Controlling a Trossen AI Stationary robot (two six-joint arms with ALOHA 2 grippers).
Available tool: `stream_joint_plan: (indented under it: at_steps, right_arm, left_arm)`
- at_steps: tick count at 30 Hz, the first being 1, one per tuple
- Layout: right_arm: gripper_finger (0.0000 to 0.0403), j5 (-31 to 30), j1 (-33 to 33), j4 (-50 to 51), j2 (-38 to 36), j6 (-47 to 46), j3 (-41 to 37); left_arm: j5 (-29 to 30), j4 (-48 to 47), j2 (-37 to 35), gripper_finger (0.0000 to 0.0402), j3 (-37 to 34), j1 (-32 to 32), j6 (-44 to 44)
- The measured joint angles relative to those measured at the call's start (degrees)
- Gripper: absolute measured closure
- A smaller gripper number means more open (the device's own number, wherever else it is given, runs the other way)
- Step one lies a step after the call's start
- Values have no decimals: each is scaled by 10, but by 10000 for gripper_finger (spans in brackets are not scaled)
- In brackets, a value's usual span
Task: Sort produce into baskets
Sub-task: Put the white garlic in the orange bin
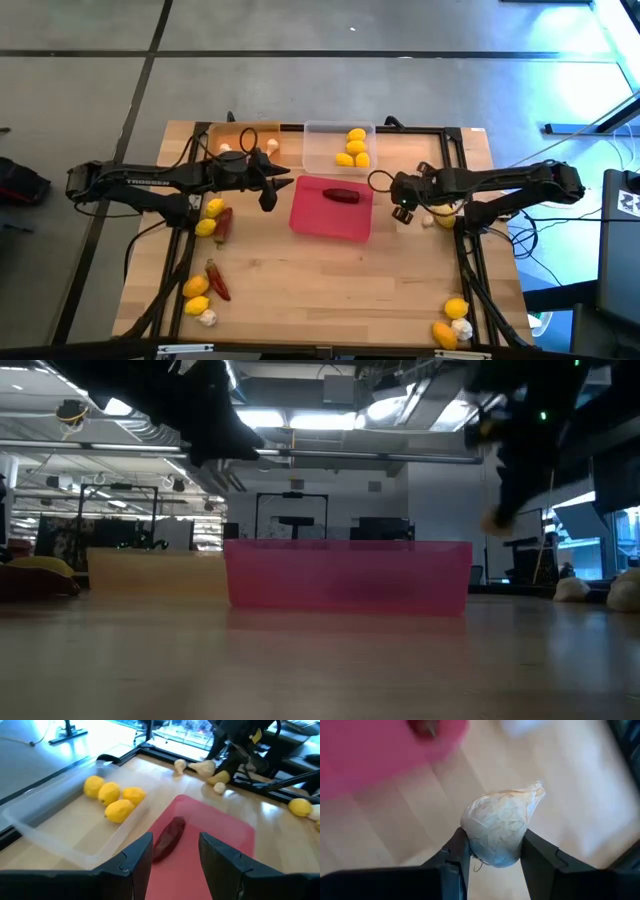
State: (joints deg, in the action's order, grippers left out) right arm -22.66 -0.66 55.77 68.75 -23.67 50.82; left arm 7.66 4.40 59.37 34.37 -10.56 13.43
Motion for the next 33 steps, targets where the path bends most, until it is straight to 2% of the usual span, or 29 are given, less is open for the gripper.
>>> stream_joint_plan:
  at_steps: [7,15,24,29,33]
  right_arm:
    - [279,-58,-66,-118,2,88,15]
    - [278,-63,-96,-285,20,210,15]
    - [278,-35,-95,-463,73,341,15]
    - [278,-12,-95,-528,109,376,15]
    - [278,11,-95,-565,136,390,15]
  left_arm:
    - [0,37,1,246,0,26,2]
    - [0,143,50,246,0,44,17]
    - [0,254,134,246,0,58,78]
    - [-3,314,171,246,0,64,83]
    - [-28,346,187,246,4,65,90]
